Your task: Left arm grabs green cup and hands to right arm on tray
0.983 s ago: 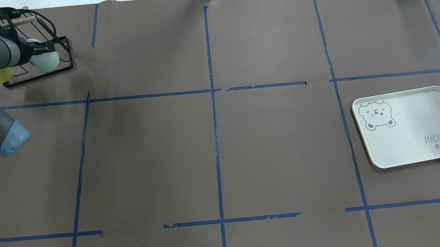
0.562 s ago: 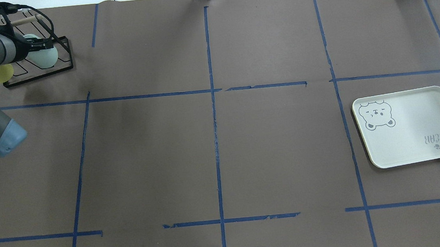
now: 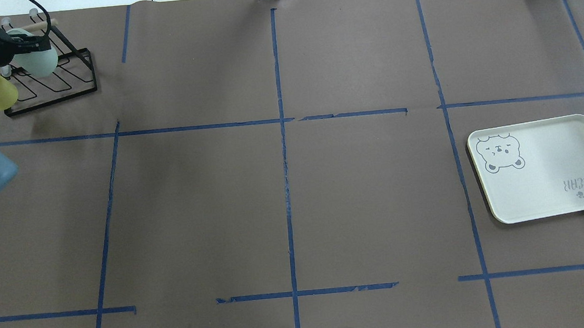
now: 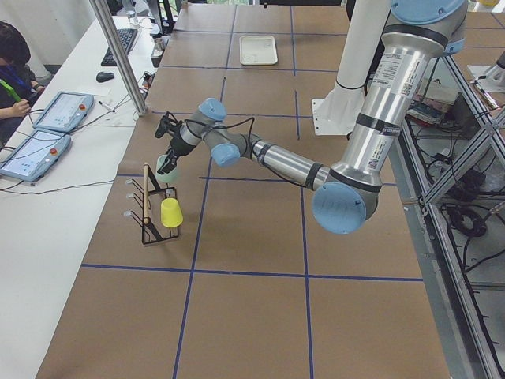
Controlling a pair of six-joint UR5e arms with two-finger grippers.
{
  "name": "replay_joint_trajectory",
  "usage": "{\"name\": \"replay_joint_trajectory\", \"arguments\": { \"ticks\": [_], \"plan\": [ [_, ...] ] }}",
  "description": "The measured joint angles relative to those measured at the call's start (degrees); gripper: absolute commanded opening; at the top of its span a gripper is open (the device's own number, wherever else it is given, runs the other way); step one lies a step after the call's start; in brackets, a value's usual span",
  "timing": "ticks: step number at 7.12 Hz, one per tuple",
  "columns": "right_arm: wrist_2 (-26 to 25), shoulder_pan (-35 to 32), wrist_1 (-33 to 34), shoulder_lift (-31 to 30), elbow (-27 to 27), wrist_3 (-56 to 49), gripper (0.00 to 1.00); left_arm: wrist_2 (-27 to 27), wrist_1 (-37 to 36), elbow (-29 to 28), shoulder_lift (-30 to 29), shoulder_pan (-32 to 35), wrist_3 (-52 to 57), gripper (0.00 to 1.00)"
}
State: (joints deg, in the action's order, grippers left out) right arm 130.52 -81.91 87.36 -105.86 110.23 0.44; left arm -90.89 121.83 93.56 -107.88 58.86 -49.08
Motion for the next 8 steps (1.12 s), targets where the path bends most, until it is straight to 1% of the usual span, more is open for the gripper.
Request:
{"name": "replay_joint_trajectory", "arguments": {
  "ticks": [2,3,4,5,6,8],
  "plan": [
    [-0.1,0.0,-0.1,0.8,0.2,-0.1,1.0,-0.8,-9.2,8.2,-0.1,0.2,0.3,0.57],
    [0.1,0.0,-0.1,1.6,0.3,0.0,1.0,-1.9,-11.2,10.2,-0.4,0.1,-1.9,0.57],
    [1.2,0.1,-0.2,2.7,0.4,1.3,1.0,-3.2,-11.7,11.0,-0.7,-0.5,-6.3,0.57],
    [3.1,0.1,-2.1,3.8,0.3,4.9,1.0,-4.8,-11.7,11.5,-0.9,-1.5,-11.4,0.57],
    [4.3,0.5,-7.8,4.4,0.0,11.7,1.0,-6.2,-11.2,12.2,-1.1,-2.5,-16.5,0.56],
    [5.0,4.4,-24.1,4.8,-0.4,30.1,1.0,-8.9,-9.0,14.1,-1.7,-5.6,-26.7,0.56]
  ]
}}
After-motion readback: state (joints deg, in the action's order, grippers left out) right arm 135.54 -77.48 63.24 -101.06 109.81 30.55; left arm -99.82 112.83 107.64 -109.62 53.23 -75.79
